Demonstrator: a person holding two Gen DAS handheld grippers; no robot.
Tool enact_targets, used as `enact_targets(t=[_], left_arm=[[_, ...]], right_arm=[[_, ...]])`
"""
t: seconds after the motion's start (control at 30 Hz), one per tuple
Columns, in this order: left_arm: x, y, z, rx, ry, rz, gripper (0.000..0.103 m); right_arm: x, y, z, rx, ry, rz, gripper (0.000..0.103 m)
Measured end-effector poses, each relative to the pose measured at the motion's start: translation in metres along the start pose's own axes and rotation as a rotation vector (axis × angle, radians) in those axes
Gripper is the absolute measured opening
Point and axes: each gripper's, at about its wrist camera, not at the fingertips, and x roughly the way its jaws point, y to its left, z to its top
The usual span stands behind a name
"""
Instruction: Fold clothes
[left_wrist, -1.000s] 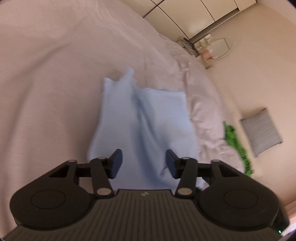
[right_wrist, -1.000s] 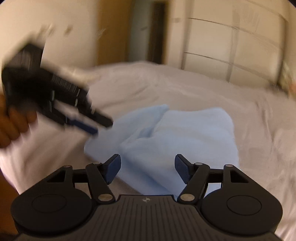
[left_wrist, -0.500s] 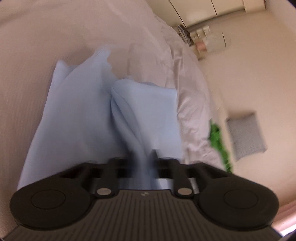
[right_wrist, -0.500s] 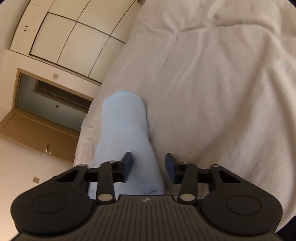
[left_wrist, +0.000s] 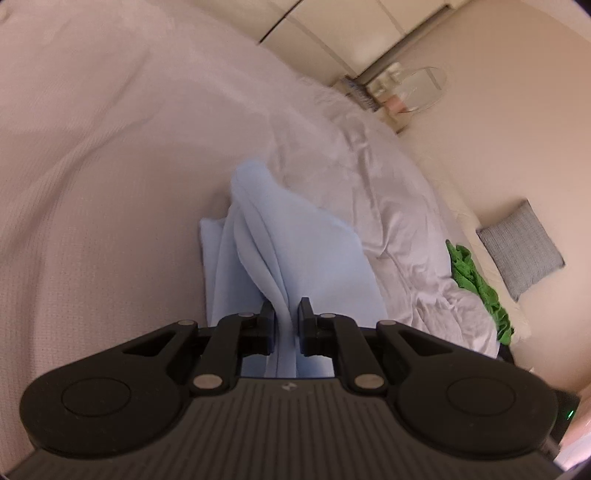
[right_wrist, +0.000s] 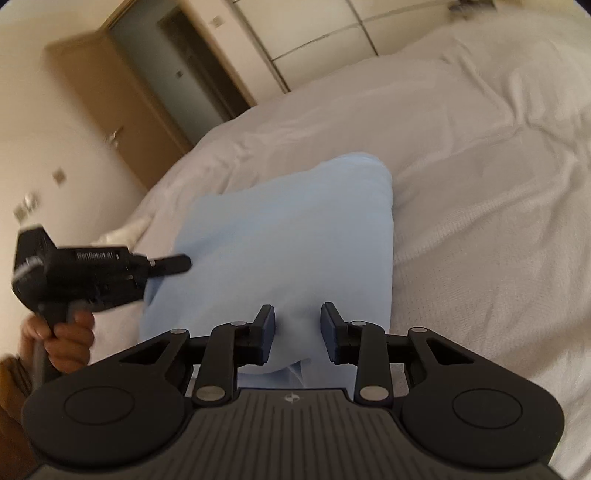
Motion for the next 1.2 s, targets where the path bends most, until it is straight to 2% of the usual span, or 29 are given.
enact_targets(t=[0.07, 0.17, 0.27, 0.33, 0.43, 0.5, 0.57, 0.63, 0.67, 0.77, 0.87, 0.97, 1.1, 1.13, 1.2], left_arm=[[0.007, 0.002, -0.001, 0.030, 0.006, 0.028, 0.009], [0.015, 0.022, -0.011, -0.060, 0.037, 0.057, 0.010], [0.012, 0.027, -0.016, -0.082, 0.041, 0.073, 0.009], [0.010, 0.030, -0.018, -0.086, 0.047, 0.089, 0.017], [0.006, 0.029, -0.020, -0.085, 0.052, 0.115, 0.016], [-0.010, 0.012, -0.017, -0.035, 0.013, 0.142, 0.013], [-0.029, -0.004, -0.019, 0.002, -0.026, 0.146, 0.014], [-0.044, -0.010, -0.023, -0.002, -0.032, 0.136, 0.024], [-0.049, -0.010, -0.027, -0.014, -0.030, 0.134, 0.024], [-0.065, -0.021, -0.045, 0.035, -0.047, 0.157, 0.024], [-0.076, -0.054, -0.067, 0.252, -0.069, 0.238, 0.027], [-0.069, -0.090, -0.097, 0.571, -0.056, 0.331, 0.032], [-0.038, -0.122, -0.150, 1.101, -0.029, 0.503, 0.036], [-0.028, -0.125, -0.164, 1.241, -0.036, 0.543, 0.040], [-0.011, -0.123, -0.187, 1.478, -0.052, 0.614, 0.040]], right_arm=[[0.003, 0.003, 0.009, -0.017, 0.014, -0.011, 0.033], [0.014, 0.008, 0.010, -0.041, 0.044, -0.010, 0.033], [0.026, 0.014, 0.007, -0.072, 0.071, -0.015, 0.034], [0.025, 0.014, 0.006, -0.095, 0.063, -0.007, 0.037], [0.026, 0.004, 0.009, -0.036, 0.061, 0.028, 0.037], [0.022, -0.005, 0.013, 0.023, 0.056, 0.059, 0.036], [0.014, -0.023, 0.022, 0.137, 0.024, 0.071, 0.038], [0.004, -0.039, 0.028, 0.215, -0.010, 0.074, 0.038], [-0.003, -0.045, 0.030, 0.235, -0.028, 0.071, 0.038], [-0.016, -0.035, 0.026, 0.146, -0.042, 0.042, 0.038], [-0.020, -0.001, 0.010, -0.076, -0.015, 0.008, 0.038], [-0.022, 0.031, -0.014, -0.313, -0.003, -0.062, 0.038], [-0.008, 0.064, -0.046, -0.635, 0.007, -0.216, 0.038], [-0.004, 0.071, -0.055, -0.713, 0.004, -0.251, 0.039], [0.004, 0.083, -0.073, -0.879, -0.004, -0.330, 0.040]])
